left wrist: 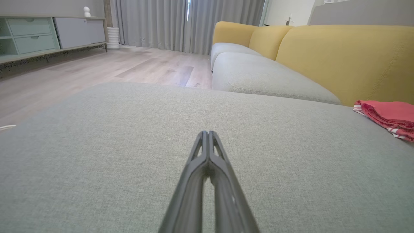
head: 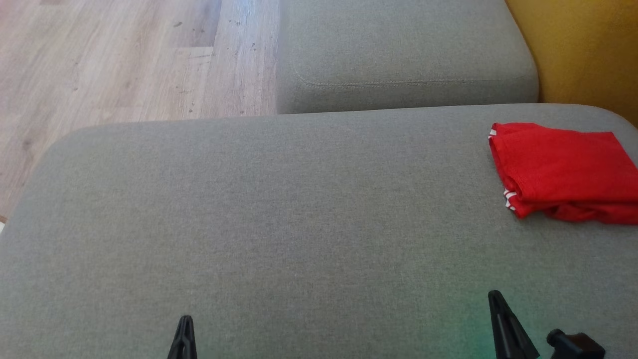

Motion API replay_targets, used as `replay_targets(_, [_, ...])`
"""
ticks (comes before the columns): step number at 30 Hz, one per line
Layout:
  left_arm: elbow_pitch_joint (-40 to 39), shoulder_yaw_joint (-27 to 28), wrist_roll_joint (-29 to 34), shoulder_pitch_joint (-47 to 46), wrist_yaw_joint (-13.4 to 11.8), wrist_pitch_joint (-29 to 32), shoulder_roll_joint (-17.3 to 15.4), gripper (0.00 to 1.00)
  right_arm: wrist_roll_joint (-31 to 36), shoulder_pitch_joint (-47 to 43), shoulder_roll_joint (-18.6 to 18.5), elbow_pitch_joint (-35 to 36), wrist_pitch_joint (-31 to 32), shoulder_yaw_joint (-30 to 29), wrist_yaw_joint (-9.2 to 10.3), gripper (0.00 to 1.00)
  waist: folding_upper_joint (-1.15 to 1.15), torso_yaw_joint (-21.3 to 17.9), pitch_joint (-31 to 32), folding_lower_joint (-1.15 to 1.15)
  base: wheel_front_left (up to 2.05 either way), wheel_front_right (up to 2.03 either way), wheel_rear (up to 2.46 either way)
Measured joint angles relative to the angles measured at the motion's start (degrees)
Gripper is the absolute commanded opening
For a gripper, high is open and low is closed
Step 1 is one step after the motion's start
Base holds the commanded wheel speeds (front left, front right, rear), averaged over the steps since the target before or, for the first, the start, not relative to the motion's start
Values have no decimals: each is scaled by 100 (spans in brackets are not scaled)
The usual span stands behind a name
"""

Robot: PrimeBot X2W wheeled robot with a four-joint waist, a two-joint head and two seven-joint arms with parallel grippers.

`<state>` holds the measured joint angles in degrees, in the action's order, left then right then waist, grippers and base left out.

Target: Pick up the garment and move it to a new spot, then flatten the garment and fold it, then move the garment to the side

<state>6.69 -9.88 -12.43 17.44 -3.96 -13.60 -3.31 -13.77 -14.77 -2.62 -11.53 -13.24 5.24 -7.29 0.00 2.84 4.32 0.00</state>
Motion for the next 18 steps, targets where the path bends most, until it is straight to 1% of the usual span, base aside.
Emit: replay_targets(18, [158, 83, -1237, -259, 175, 209, -19, 0, -1202, 230, -9, -56, 218, -87, 0, 0, 0, -41, -65, 0, 0, 0, 0])
